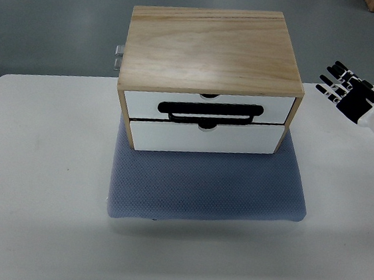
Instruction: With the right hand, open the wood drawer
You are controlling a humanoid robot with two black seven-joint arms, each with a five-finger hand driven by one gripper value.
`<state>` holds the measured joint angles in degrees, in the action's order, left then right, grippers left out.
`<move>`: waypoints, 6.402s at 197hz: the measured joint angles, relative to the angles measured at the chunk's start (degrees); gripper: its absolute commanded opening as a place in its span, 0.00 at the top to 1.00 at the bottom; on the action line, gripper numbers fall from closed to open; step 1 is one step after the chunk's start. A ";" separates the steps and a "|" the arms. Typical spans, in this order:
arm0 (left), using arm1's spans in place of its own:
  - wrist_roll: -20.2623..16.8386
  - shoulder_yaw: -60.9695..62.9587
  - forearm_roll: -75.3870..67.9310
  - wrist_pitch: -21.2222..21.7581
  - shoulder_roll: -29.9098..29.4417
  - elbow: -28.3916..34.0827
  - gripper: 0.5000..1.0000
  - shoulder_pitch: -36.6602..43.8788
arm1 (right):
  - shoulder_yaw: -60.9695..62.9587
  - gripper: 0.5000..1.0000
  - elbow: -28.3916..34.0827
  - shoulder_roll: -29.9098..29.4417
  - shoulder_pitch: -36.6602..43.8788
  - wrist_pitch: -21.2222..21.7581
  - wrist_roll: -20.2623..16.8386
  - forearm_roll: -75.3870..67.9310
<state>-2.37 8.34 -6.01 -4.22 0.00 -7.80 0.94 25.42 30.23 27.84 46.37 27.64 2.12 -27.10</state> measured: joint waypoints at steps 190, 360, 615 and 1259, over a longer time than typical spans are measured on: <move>0.00 0.01 0.04 0.00 0.00 0.06 0.00 -0.29 | 0.30 0.10 0.25 4.24 1.32 -2.40 0.35 9.13; 0.00 0.01 0.04 0.01 0.00 0.05 0.00 -0.27 | -14.31 0.10 22.07 25.87 12.91 -4.40 23.32 36.75; -0.01 0.01 0.04 -0.01 0.00 0.06 0.00 -0.32 | -25.19 0.10 56.35 16.66 29.51 -1.40 22.03 68.63; -0.01 0.01 0.04 0.00 0.00 0.07 0.00 -0.29 | -31.05 0.10 61.39 21.11 23.86 -4.38 22.06 75.45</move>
<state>-2.38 8.35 -5.98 -4.22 0.00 -7.73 0.66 -5.62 91.62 48.95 70.23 23.26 24.17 48.34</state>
